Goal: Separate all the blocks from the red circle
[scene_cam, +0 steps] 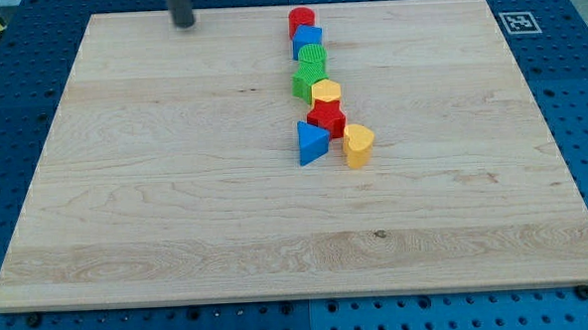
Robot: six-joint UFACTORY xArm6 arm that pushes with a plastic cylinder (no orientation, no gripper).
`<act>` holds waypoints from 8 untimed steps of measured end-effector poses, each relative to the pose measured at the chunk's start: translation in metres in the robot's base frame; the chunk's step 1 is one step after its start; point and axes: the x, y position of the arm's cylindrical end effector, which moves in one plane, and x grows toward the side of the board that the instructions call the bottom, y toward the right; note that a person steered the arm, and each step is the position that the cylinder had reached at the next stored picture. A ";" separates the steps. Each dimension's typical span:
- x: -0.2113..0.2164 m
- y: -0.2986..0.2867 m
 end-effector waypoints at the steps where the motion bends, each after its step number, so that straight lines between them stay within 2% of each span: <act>1: -0.001 0.035; 3: 0.001 0.057; 5: 0.002 0.136; 6: 0.002 0.199; 7: 0.017 0.196; 8: 0.026 0.165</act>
